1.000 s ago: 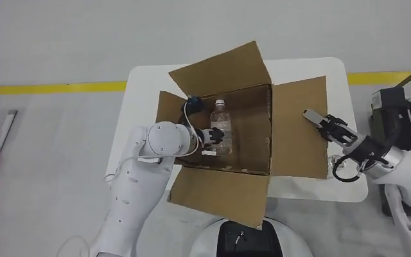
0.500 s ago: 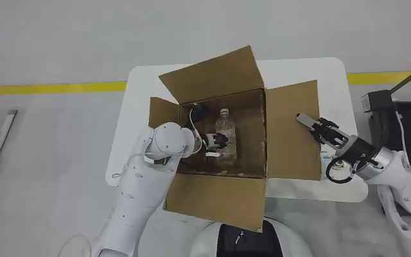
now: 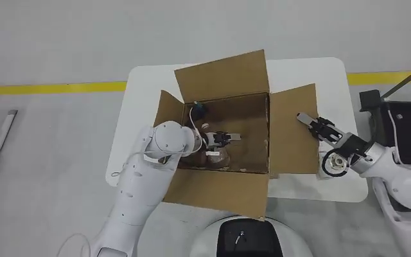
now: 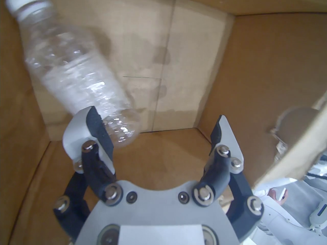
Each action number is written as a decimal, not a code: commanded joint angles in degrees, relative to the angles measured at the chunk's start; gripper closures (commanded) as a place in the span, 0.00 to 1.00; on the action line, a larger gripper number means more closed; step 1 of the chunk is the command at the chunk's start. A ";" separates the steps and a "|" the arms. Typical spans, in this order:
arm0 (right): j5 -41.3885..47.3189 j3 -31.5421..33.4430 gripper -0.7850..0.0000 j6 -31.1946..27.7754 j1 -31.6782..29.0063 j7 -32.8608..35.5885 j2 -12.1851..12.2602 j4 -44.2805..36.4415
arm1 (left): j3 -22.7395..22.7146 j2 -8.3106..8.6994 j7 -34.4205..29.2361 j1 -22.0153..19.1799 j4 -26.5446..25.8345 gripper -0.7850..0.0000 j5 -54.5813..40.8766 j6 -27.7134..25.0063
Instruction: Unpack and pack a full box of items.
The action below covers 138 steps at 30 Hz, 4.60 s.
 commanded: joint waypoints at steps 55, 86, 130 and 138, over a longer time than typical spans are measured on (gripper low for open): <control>-44.16 7.96 1.00 3.71 -8.53 15.66 4.42 -3.19 | -0.34 3.69 -6.37 -1.89 -19.73 0.00 3.78 0.07; -59.53 -8.86 0.52 7.25 -2.22 22.21 3.88 8.17 | -0.32 3.90 -6.03 -1.93 -20.12 0.00 3.59 0.46; -45.40 -0.18 1.00 10.62 0.14 18.14 2.99 4.61 | -0.32 3.90 -6.03 -1.93 -20.12 0.00 3.59 0.46; -3.21 17.37 1.00 4.31 -3.08 7.09 1.57 1.64 | -0.32 3.90 -6.03 -1.93 -20.12 0.00 3.59 0.46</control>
